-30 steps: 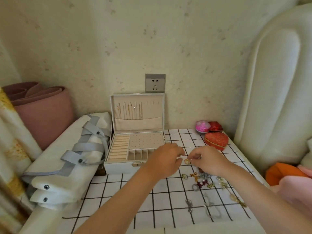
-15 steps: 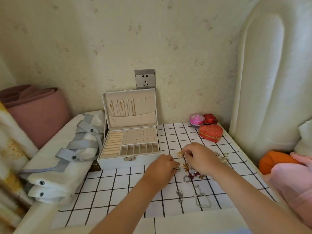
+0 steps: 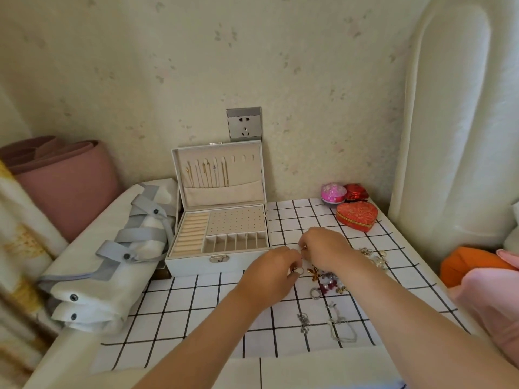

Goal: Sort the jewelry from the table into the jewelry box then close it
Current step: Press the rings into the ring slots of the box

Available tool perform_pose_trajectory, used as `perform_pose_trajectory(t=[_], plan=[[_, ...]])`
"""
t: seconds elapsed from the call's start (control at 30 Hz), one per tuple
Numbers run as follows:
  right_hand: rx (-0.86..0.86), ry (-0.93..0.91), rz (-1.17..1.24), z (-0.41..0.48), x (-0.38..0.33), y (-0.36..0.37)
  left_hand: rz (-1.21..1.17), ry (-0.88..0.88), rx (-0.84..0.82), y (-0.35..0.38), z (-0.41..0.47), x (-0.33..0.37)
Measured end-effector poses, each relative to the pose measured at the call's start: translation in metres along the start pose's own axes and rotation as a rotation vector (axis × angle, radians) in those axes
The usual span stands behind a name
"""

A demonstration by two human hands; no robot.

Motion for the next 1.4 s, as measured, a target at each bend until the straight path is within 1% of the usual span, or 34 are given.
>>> perform_pose_trajectory(t=[0.07, 0.17, 0.3, 0.43, 0.53, 0.6, 0.8, 0.97, 1.1, 1.23, 1.4], plan=[[0.016, 0.019, 0.027, -0.001, -0.001, -0.001, -0.028, 0.013, 0.041, -0.008, 0.001, -0.002], [0.022, 0.034, 0.136, -0.003, 0.001, -0.006, -0.049, -0.009, 0.075, -0.021, 0.003, -0.011], [0.079, 0.05, 0.379, -0.001, -0.001, -0.017, -0.1, -0.079, 0.117, -0.039, 0.003, -0.03], [0.146, 0.038, 0.644, 0.007, -0.02, -0.031, -0.117, -0.16, 0.162, -0.06, -0.002, -0.052], [0.148, 0.027, 0.799, 0.012, -0.043, -0.039, -0.148, -0.221, 0.166, -0.076, -0.01, -0.072], [0.13, 0.014, 0.845, 0.017, -0.059, -0.043, -0.15, -0.273, 0.176, -0.087, -0.016, -0.086], [0.08, -0.006, 0.919, 0.042, -0.112, -0.044, -0.169, -0.429, 0.248, -0.119, -0.035, -0.133], [0.042, -0.009, 0.959, 0.065, -0.142, -0.037, -0.162, -0.444, 0.21, -0.125, -0.034, -0.156], [0.031, 0.003, 0.898, 0.08, -0.15, -0.027, -0.194, -0.455, 0.188, -0.125, -0.029, -0.164], [0.061, -0.048, 0.795, 0.087, -0.148, -0.018, -0.22, -0.441, 0.176, -0.123, -0.026, -0.167], [0.086, -0.089, 0.61, 0.096, -0.141, -0.013, -0.298, -0.463, 0.188, -0.12, -0.025, -0.164]])
Point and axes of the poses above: each hand's wrist, its own z-axis towards the middle knuckle, its own y-axis out of the palm, x = y × z, the point moved 1 cm from there along z, towards the middle knuckle, and after that the axes turned 2 degrees about x, right-handed, at the moved point
